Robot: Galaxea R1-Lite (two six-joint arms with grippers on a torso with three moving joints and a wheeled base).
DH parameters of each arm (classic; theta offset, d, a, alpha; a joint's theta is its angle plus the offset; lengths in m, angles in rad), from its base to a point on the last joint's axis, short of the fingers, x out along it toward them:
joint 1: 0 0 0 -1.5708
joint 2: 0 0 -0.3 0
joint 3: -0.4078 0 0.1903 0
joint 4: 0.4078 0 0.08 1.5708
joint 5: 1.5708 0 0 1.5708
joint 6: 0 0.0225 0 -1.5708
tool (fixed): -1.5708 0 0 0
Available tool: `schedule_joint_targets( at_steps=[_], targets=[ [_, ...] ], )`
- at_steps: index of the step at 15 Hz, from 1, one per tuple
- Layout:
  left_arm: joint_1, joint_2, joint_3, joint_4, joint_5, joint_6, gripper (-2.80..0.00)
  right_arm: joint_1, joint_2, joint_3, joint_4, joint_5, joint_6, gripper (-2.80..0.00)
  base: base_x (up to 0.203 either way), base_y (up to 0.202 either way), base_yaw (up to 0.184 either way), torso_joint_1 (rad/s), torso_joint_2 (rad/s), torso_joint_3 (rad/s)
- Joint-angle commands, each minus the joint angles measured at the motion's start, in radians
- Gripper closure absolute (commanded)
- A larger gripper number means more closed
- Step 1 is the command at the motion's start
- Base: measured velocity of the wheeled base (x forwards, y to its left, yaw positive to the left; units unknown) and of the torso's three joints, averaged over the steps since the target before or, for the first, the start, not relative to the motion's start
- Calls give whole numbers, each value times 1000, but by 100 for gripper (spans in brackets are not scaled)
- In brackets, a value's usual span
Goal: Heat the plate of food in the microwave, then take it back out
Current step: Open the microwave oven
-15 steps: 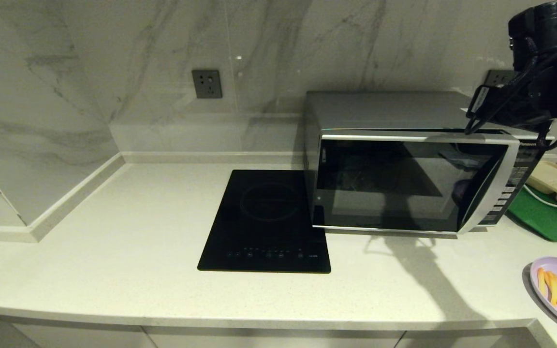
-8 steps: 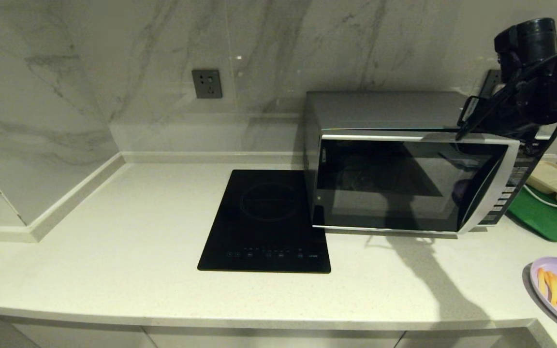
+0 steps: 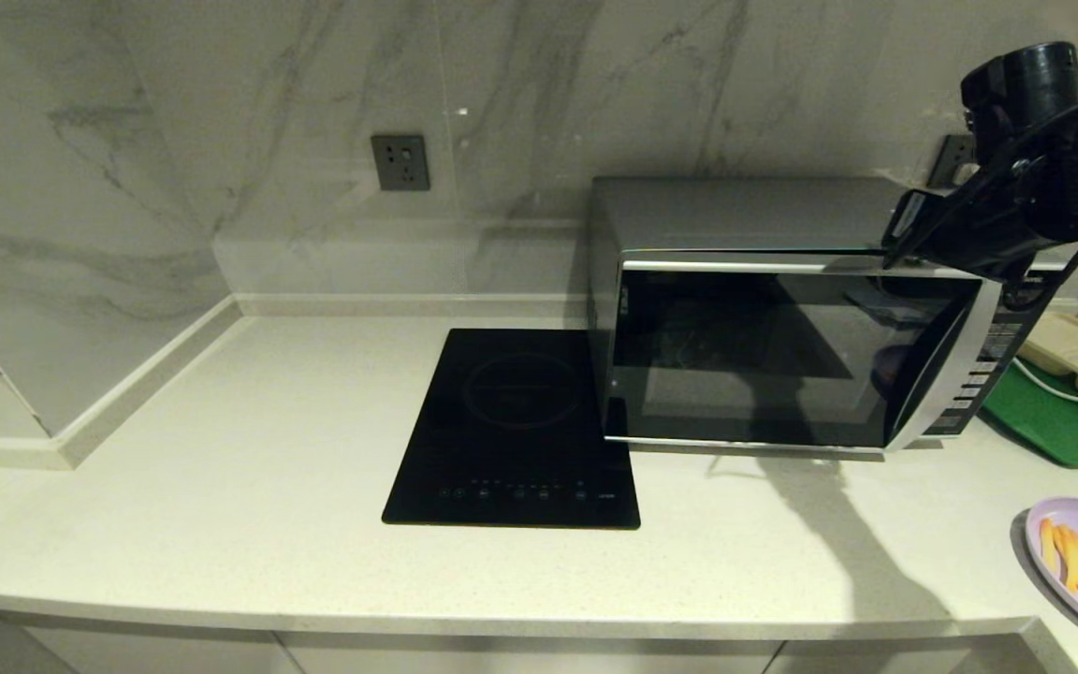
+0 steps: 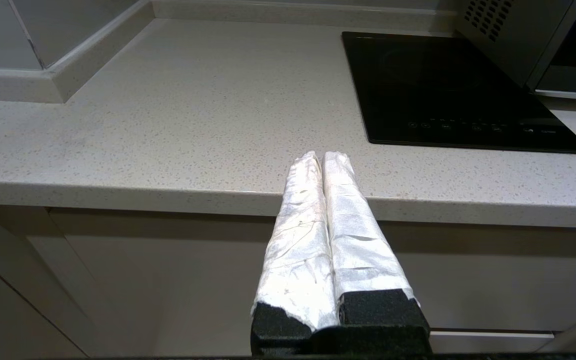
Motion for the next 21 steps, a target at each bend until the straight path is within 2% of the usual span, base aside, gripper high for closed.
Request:
schedule_joint_targets(
  at_steps=[1,4,6,9,12,15,18,21],
  targets=[
    [0,0,0,0,1,-2,0,-10,-6,11,7,1,11,0,0,0,0,0,0,0],
    [0,0,0,1,1,0,0,-10,-71,40,21,31,12,0,0,0,0,0,0,0],
    [0,0,0,0,1,0,0,-8,-148,48,92,75,12,0,0,0,0,0,0,0],
    [0,0,0,0,1,0,0,-8,-290,44,223,177,28,0,0,0,0,0,0,0],
    [0,0,0,0,1,0,0,-21,-395,35,295,257,28,0,0,0,0,0,0,0],
    [0,0,0,1,1,-1,0,-82,-287,19,300,264,26,0,0,0,0,0,0,0],
    [0,0,0,1,1,0,0,-104,-146,-54,293,272,58,0,0,0,0,0,0,0],
    [0,0,0,1,1,0,0,-121,-47,-71,207,282,107,0,0,0,0,0,0,0]
  ],
)
